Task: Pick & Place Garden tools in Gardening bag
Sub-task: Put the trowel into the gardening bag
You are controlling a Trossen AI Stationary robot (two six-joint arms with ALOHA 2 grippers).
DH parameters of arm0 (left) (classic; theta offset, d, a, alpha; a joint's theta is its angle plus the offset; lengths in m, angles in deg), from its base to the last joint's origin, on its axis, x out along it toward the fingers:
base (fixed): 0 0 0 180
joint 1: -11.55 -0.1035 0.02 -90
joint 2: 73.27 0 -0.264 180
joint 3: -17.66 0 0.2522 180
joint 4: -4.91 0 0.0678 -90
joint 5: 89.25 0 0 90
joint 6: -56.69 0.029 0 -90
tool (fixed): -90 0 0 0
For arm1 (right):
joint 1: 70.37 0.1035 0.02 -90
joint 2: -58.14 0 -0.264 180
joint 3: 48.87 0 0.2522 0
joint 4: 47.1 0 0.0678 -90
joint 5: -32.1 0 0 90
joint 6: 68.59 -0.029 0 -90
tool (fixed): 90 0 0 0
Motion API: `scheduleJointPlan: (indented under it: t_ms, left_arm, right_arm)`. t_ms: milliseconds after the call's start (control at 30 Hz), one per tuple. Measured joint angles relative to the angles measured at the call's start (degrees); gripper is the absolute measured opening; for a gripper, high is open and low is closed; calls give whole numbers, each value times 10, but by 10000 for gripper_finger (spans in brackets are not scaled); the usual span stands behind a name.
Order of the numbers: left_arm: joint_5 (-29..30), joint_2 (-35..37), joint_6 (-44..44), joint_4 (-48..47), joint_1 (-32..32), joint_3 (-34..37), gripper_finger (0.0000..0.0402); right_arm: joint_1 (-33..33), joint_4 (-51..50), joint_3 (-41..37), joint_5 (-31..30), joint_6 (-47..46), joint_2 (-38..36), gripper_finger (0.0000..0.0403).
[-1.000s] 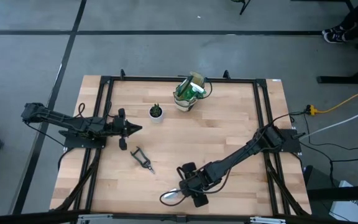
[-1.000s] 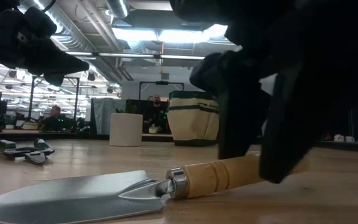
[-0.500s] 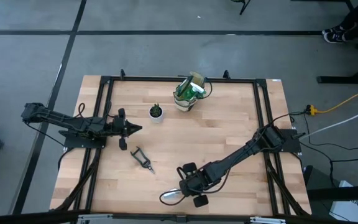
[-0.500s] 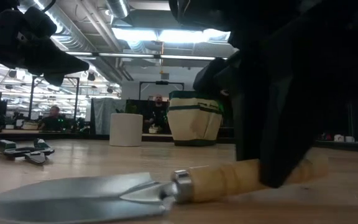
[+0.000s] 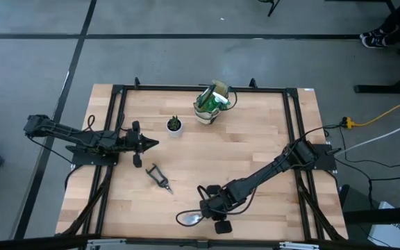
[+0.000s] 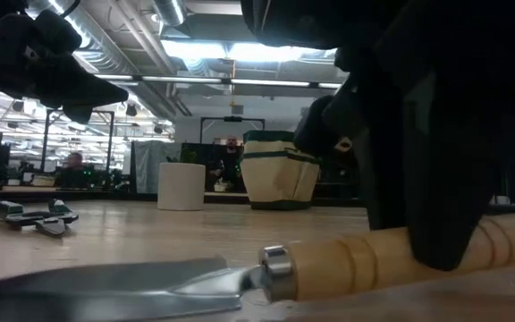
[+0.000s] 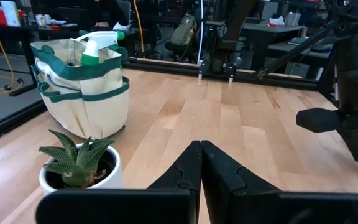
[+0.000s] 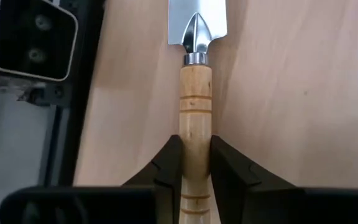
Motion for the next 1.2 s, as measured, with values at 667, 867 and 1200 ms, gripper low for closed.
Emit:
scheduleJointPlan:
  t_ms: [667,867,1200]
  left_arm:
    - [0,0,0,0,0,0,4]
    - [0,0,0,0,0,0,4]
    - [0,0,0,0,0,0,4]
  right_arm:
    - [-10,38,7,0,-211,-1,61]
    - [-10,82,7,0,-282,-1,61]
    - [-15,125,28,-1,-453,-1,61]
